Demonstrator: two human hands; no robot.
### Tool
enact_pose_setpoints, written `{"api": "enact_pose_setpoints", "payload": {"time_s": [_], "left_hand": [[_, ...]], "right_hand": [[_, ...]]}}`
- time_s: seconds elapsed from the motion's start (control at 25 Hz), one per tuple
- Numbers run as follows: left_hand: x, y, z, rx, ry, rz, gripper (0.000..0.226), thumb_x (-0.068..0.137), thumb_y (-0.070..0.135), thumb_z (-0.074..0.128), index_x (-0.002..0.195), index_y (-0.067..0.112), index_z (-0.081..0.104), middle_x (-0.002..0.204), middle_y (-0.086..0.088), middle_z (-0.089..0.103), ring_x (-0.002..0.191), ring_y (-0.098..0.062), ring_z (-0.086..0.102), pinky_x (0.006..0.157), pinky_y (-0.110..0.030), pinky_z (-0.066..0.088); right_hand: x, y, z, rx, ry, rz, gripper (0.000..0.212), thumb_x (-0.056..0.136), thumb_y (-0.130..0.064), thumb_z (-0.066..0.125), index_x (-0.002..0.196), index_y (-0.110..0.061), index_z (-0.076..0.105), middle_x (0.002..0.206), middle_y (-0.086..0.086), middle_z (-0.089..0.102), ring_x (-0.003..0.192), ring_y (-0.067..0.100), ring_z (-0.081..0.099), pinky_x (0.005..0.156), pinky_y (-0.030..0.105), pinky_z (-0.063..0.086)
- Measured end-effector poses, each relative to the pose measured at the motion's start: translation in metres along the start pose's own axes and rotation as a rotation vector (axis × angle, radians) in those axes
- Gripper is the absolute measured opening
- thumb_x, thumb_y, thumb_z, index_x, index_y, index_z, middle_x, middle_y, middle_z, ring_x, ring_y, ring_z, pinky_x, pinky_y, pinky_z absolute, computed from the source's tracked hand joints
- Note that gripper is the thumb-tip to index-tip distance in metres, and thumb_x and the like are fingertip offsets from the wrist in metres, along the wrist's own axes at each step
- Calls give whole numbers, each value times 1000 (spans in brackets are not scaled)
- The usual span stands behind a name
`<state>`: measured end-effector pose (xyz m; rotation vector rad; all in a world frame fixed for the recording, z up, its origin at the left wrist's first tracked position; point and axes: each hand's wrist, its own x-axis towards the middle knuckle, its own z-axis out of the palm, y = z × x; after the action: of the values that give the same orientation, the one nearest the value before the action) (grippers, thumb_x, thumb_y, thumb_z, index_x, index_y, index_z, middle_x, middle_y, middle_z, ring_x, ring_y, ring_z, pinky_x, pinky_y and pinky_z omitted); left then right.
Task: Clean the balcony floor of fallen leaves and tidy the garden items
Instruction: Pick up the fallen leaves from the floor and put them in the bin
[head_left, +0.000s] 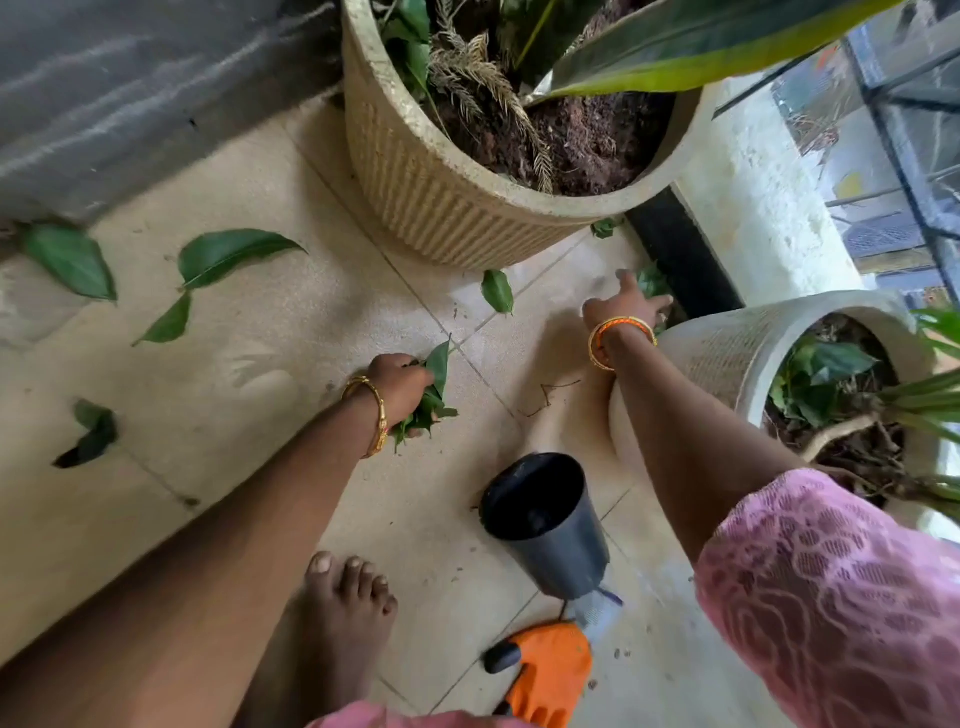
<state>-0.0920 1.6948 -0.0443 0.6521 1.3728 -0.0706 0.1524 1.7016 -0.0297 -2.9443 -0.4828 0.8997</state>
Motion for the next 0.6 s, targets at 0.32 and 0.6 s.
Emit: {"api": "enact_pose_setpoints", "payload": {"time_s": [0.32, 0.6], "left_hand": [[12, 2, -3, 12, -13, 17, 14, 93, 11, 51, 80, 12, 58, 87, -18, 62, 61, -27, 57, 42, -24, 40], [-18, 6, -5, -156, 56, -76, 16, 90, 19, 49, 79, 9, 53, 85, -18, 59, 61, -27, 56, 42, -23, 39]], "right_hand": [[16, 14, 10, 78, 65, -79, 45, 89, -6, 51, 134, -11, 45, 135, 16, 46, 122, 31, 48, 95, 34, 43], [-71, 14, 37, 253, 316, -293, 33, 86, 2, 47, 113, -7, 64, 112, 5, 66, 101, 21, 60, 84, 18, 41]]}}
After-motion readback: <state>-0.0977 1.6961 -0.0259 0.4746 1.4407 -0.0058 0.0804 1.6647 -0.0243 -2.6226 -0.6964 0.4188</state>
